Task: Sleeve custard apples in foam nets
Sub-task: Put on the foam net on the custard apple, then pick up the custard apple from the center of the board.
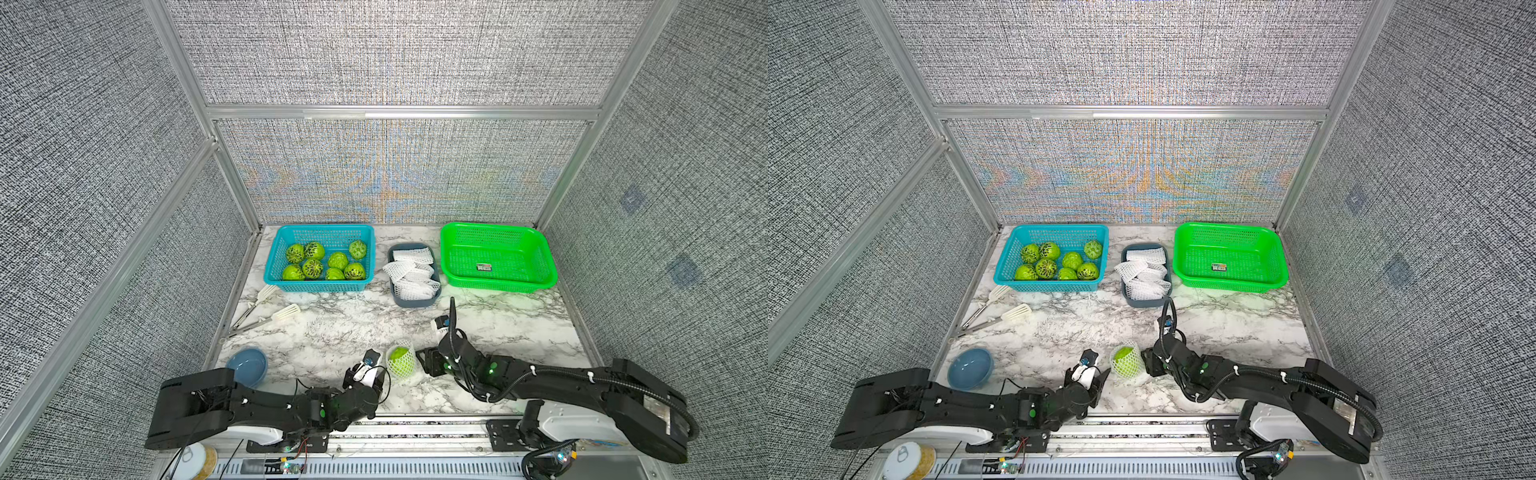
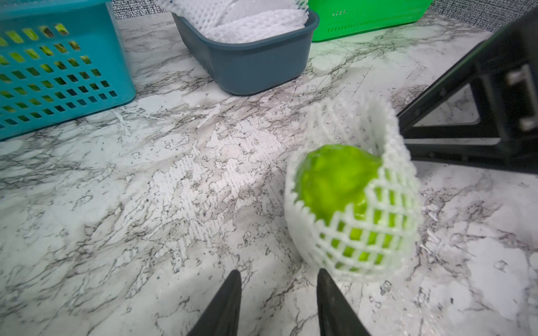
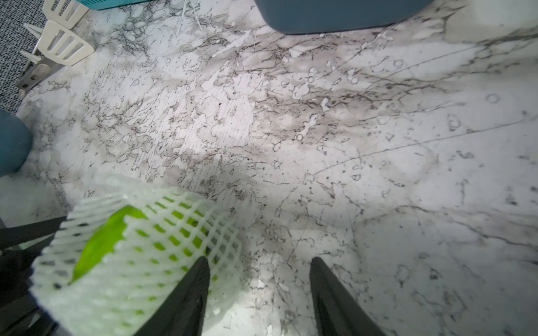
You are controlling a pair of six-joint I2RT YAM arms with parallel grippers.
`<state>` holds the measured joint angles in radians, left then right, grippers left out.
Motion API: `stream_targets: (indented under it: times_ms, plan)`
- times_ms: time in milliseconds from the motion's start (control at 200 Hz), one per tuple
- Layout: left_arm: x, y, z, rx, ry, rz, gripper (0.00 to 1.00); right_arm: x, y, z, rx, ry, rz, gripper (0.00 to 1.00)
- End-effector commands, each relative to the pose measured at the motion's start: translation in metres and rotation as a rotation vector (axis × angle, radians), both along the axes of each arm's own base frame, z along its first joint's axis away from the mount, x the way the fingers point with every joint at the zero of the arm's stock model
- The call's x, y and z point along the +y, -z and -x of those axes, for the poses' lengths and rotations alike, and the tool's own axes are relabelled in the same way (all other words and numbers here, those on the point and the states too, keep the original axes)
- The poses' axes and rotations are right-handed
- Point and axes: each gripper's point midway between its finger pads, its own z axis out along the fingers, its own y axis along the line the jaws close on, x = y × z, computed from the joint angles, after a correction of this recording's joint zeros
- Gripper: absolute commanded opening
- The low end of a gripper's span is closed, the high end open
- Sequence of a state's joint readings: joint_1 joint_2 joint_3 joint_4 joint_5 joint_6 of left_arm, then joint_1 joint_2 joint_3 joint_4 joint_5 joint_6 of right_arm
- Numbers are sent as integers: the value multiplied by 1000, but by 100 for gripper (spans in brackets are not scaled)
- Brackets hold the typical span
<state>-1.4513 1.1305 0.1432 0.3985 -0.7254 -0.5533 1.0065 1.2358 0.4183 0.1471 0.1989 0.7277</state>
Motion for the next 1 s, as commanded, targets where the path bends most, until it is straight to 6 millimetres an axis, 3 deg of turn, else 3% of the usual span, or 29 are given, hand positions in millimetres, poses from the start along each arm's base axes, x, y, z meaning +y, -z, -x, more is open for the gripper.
stream_targets:
  times_ms: [0,200,290,380,435,545,615,805,995]
  plan:
    - [5,-4,-6,-37,-43,-18,47,-10,2,-3,-3,29,37,58]
    - [15,-9,-14,-61,-121,-33,52,-29,-14,-13,-52,95,38,60]
    - [27,-19,-22,-101,-197,-33,59,-35,-36,-16,-130,104,1,60]
    - [36,-39,-28,-162,-248,-33,76,-28,-64,-14,-260,11,-70,60]
    - [37,-55,-31,-192,-258,-18,98,-21,-75,-8,-317,-69,-96,63]
    - [38,-89,-34,-240,-249,58,99,-1,-88,9,-387,-258,-95,75]
    - [42,-108,-35,-252,-247,124,99,12,-91,19,-416,-354,-70,86]
    - [66,-146,-37,-280,-283,254,99,42,-77,36,-447,-517,22,90]
    - [75,-160,-38,-291,-275,238,99,58,-58,35,-437,-536,86,93]
